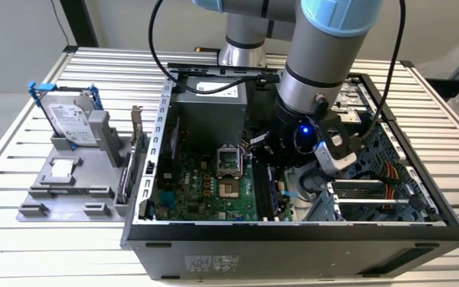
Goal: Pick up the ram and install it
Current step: 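Press down the ram until it locks into place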
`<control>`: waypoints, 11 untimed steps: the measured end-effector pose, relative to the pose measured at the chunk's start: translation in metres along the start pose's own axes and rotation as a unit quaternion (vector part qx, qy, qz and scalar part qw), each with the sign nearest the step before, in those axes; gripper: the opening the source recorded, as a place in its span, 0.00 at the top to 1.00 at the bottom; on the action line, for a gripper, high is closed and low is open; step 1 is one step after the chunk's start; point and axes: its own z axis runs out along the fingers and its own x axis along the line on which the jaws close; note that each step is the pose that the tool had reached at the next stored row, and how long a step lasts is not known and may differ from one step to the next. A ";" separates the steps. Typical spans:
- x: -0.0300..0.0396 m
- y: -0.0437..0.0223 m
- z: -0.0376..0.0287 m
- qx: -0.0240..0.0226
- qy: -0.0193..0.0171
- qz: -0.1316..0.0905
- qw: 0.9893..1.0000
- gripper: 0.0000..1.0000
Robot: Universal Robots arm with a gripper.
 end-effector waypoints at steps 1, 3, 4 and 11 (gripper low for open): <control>0.0000 0.0000 0.0000 0.000 0.000 -0.001 1.000 1.00; 0.0000 0.0000 0.0000 0.000 0.000 -0.006 1.000 1.00; 0.0000 0.0000 0.0000 0.000 0.000 -0.009 1.000 1.00; 0.0000 0.0000 0.0000 0.000 -0.001 -0.030 1.000 1.00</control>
